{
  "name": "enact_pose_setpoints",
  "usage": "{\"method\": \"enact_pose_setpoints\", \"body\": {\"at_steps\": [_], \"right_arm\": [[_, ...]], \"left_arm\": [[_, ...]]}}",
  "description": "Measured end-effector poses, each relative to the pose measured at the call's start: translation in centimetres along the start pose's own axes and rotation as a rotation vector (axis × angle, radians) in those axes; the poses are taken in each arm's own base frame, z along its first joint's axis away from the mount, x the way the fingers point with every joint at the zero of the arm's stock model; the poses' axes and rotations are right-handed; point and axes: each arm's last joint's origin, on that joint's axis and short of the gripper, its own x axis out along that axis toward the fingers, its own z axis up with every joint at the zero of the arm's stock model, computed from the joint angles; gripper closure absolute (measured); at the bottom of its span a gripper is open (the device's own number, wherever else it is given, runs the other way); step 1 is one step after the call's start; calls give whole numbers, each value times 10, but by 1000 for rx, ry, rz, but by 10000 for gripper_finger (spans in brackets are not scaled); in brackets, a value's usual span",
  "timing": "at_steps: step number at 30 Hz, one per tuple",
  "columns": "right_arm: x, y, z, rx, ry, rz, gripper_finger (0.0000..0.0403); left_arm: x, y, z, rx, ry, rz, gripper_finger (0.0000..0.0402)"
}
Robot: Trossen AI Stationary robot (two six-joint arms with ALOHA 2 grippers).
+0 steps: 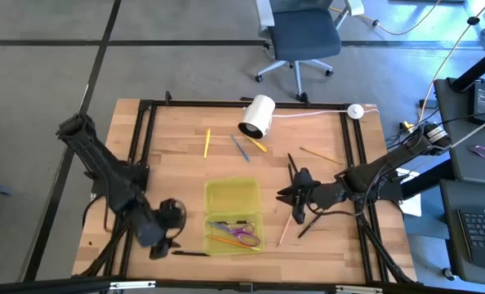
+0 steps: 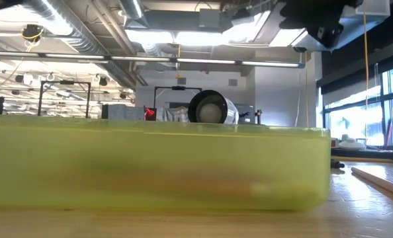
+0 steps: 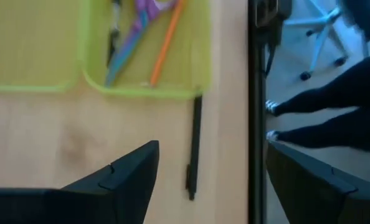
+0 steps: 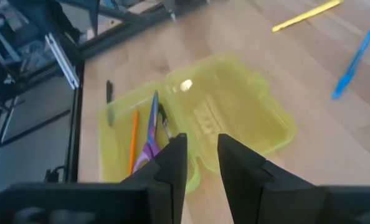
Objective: Pick & place school supplies into a supply box
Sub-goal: Put the black pen into the yellow supply box
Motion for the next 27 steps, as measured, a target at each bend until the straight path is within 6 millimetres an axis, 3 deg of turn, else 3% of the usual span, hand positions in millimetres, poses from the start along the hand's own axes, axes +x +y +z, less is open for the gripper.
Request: {"method": "enact_pose_setpoints", "body": {"at_steps": [8,13,27], "right_arm": [[3,-8,-8,26,-33,-42,309],[3,-8,-7,28,-43,-54,309],[3,-9,-7,50,-58,-74,309]], "left_arm": [[49,-19,-41,19,136,145,123],[68,-26,-59,-10,159,191,123],[100,-49,-63,67,235,364,123]]}}
